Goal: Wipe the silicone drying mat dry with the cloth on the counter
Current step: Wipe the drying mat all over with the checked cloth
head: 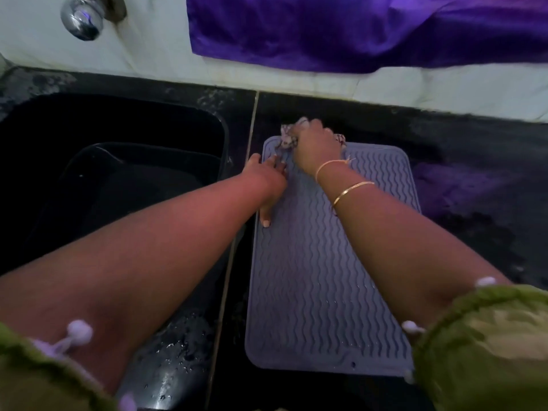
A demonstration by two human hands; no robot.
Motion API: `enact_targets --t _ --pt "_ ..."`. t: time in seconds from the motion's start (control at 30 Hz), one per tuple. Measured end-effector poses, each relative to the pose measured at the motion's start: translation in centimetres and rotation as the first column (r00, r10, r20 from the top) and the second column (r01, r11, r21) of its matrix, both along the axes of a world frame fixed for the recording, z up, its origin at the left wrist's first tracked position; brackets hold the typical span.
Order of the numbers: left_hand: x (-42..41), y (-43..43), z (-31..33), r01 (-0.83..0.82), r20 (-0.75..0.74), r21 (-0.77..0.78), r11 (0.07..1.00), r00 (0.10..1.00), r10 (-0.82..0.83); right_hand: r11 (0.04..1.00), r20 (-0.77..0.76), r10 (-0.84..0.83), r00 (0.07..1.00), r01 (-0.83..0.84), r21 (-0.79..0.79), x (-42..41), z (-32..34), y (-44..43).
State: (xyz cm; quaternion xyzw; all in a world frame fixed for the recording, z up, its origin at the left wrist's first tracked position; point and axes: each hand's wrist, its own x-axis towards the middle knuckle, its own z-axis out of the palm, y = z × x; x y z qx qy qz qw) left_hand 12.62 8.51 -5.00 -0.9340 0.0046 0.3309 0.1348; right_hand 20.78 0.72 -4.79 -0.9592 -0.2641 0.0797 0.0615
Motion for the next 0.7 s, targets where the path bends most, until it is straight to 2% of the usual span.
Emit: enact_targets --t 0.07,0.17,0.4,0.5,0.63,0.7 --pt "-0.3 1.0 -0.1 -0.048 0.004 -0.111 0.993 0.999 0.048 0.988 0.006 0.084 0.996 -0.083 -0.127 -0.3 -1.5 0.4" --pt "-0.9 2.5 -0.4 -0.102 -0.012 -0.223 0.969 0.995 0.102 0.982 0.037 0.133 0.99 -0.126 -0.143 -0.2 -1.8 -0.1" --pt "-0.7 3.0 -1.2 -0.084 0.01 -0.259 0.962 0.996 0.089 0.981 0.139 0.164 0.977 -0.147 -0.127 -3.7 -3.3 -2.9" --pt "-0.9 3.2 -1.3 -0.089 0.012 -0.297 0.951 0.995 0.097 0.989 0.064 0.136 0.989 -0.132 -0.06 -3.7 -2.9 -3.8" --pt "-1.0 3.5 -1.4 -0.111 0.004 -0.327 0.939 0.993 0.119 0.976 0.065 0.03 0.997 -0.043 0.214 -0.6 -1.6 -3.3" --pt "-0.9 3.5 -1.5 -0.127 -0.003 -0.331 0.935 0.991 0.134 0.986 0.038 -0.032 0.999 0.026 0.163 1.1 -1.0 -2.4"
